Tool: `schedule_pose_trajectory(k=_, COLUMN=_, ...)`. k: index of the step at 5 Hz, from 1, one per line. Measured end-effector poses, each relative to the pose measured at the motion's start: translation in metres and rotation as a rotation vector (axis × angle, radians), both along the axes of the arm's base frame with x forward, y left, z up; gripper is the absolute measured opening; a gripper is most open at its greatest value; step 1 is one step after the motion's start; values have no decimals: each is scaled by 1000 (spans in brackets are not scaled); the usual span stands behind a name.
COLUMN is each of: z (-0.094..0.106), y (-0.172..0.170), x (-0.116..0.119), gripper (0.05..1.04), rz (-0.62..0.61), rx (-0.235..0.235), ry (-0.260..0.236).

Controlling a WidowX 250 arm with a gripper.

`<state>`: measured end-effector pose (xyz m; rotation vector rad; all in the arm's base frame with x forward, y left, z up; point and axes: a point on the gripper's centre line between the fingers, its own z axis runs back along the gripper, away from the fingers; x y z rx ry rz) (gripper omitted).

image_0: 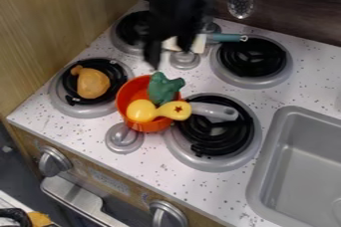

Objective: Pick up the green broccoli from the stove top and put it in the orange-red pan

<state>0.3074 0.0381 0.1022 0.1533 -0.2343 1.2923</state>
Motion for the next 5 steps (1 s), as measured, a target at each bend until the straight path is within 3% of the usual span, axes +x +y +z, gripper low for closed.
schedule_pose_trajectory(k=1, z=9, y=3, x=4, gripper=999, rz=-32, rx=5, ry=-7)
schedule_pose_trajectory(k=3, z=1, y=50, x=8, gripper=999, rz=-194, rx=-16, ry=-52)
schedule_pose_trajectory(k=4, z=-5, y=67, x=6, gripper=999, rz=-448, rx=-28, ry=-51)
schedule_pose_trajectory(k=5, z=-6, y=79, x=5, gripper=999, rz=-681, rx=0, ry=-32)
